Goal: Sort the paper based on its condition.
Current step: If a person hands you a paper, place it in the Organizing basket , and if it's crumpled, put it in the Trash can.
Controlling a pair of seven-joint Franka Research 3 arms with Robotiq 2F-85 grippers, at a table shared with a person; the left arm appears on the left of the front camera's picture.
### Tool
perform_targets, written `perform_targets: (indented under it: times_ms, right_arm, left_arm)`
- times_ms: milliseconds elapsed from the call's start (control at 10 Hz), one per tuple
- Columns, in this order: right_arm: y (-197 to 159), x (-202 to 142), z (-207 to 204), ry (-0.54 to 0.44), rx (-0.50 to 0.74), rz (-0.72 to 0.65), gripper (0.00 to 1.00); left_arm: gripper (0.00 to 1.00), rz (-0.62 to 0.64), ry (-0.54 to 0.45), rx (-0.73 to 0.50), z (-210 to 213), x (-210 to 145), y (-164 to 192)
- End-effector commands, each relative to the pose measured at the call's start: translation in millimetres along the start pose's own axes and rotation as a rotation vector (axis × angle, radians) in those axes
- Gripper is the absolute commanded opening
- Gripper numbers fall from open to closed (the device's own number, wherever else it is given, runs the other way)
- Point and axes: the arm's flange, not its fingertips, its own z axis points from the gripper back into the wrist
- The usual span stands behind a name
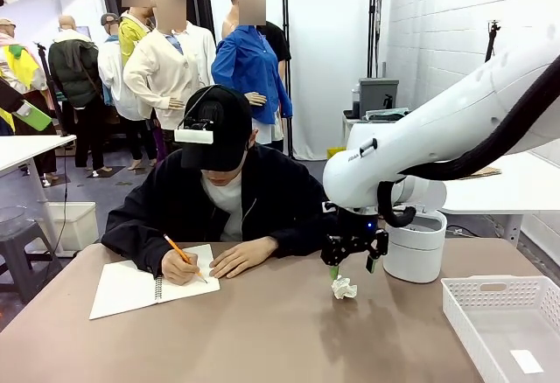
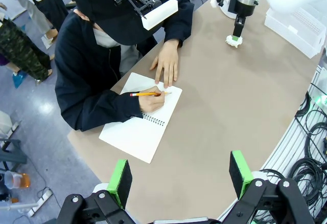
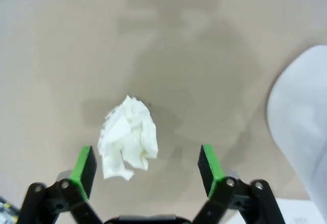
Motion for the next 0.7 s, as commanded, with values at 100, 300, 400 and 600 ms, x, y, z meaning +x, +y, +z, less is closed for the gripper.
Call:
perform_targets:
  times_ms: [100,300,400,600]
  right_arm:
    - [13,22,-20,0.040,-0.005,0.001,1.00]
    - [16,21,-31,0.072,-0.015,0.009,1.00]
    - [18,23,-36,0.083,-0.024,0.013,1.00]
    - [22,22,-36,0.090,-0.027,0.019,1.00]
  left_arm:
    - [1.00,0.003,0.003,0.007,1,-1,1]
    - [1.00,0.003,0.003,0.007,1,-1,1]
    - [1.00,0.003,0.003,0.007,1,-1,1]
    - [1.00,0.003,0.003,0.007,1,-1,1]
